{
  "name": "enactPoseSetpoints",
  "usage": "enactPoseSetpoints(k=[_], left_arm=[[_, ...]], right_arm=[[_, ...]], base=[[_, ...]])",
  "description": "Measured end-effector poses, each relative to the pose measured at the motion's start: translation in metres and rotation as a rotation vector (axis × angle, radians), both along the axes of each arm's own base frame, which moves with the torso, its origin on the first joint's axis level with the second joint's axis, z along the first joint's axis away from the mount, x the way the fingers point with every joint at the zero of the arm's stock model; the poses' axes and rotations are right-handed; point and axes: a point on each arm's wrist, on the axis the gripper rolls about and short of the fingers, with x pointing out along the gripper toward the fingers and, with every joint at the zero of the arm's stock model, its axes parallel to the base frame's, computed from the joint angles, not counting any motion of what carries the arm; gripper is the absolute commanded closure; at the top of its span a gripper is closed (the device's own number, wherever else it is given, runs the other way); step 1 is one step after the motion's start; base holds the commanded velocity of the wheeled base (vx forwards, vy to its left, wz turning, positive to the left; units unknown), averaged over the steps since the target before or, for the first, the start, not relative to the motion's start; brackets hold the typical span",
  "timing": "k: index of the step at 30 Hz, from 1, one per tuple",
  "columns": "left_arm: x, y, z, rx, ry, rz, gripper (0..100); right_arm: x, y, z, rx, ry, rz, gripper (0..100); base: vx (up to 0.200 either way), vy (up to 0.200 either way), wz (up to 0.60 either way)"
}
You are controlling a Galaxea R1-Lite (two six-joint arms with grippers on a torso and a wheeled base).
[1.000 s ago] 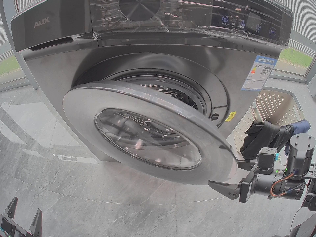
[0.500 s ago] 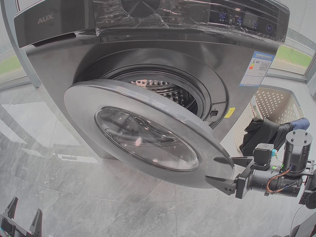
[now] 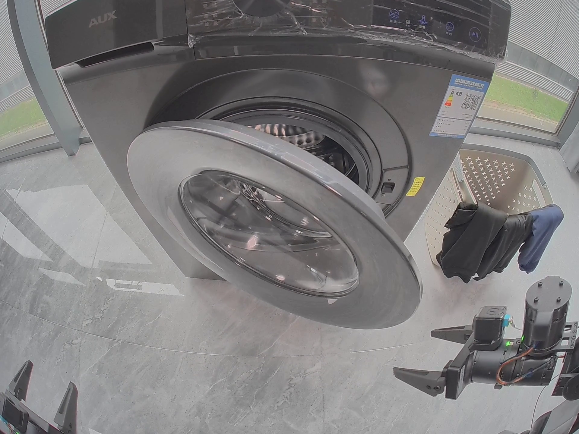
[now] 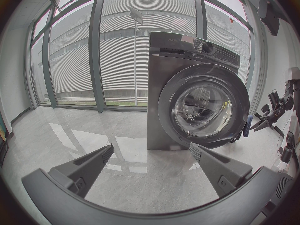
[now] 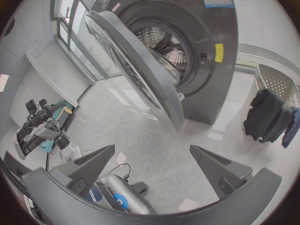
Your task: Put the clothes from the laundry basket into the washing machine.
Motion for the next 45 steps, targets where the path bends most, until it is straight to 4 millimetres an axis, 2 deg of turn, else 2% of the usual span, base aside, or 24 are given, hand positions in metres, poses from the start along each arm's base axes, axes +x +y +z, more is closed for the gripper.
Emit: enactPoseSetpoints(k=[5, 11, 20, 24, 30, 39, 45], left_arm=[[0.0, 0.0, 0.0, 0.001, 0.0, 0.0, 0], [0.0, 0.0, 0.0, 0.001, 0.0, 0.0, 0], [0.0, 0.0, 0.0, 0.0, 0.0, 0.0, 0], [0.0, 0.0, 0.0, 0.0, 0.0, 0.0, 0], [0.0, 0.0, 0.0, 0.0, 0.0, 0.0, 0], [0.0, 0.0, 0.0, 0.0, 0.0, 0.0, 0], [0.0, 0.0, 0.0, 0.0, 0.0, 0.0, 0]], right_arm=[[0.004, -0.018, -0.008, -0.025, 0.024, -0.097, 0], [0.032, -0.039, -0.003, -0.032, 0.004, -0.265, 0], [0.083, -0.034, 0.02, 0.01, -0.077, -0.337, 0], [0.093, -0.025, 0.02, 0.014, -0.077, -0.32, 0], [0.087, -0.012, 0.012, 0.001, -0.046, -0.262, 0], [0.051, -0.003, 0.001, -0.013, -0.003, -0.137, 0], [0.055, -0.003, 0.009, 0.015, -0.029, -0.161, 0]], base=[[0.0, 0.0, 0.0], [0.0, 0.0, 0.0], [0.0, 0.0, 0.0], [0.0, 0.0, 0.0], [0.0, 0.0, 0.0], [0.0, 0.0, 0.0], [0.0, 0.0, 0.0]])
